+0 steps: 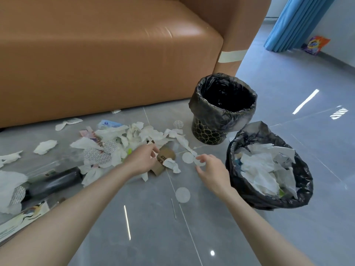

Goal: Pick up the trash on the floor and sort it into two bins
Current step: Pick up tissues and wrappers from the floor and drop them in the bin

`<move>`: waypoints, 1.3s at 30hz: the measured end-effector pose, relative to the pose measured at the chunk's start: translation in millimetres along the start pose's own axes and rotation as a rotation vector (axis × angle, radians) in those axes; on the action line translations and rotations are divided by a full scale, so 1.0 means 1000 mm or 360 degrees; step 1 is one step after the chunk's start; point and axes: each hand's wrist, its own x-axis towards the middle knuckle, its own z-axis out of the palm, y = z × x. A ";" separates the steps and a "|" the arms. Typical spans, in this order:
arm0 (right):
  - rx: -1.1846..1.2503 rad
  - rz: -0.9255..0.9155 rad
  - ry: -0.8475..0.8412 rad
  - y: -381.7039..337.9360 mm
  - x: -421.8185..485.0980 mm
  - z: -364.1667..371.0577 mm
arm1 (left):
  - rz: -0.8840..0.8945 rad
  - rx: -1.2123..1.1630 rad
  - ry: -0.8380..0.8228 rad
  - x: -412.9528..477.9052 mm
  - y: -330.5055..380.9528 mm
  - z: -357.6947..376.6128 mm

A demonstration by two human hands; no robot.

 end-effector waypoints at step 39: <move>-0.0408 -0.1065 -0.0306 -0.006 0.005 0.175 | -0.0202 0.0537 0.0075 0.009 -0.168 0.128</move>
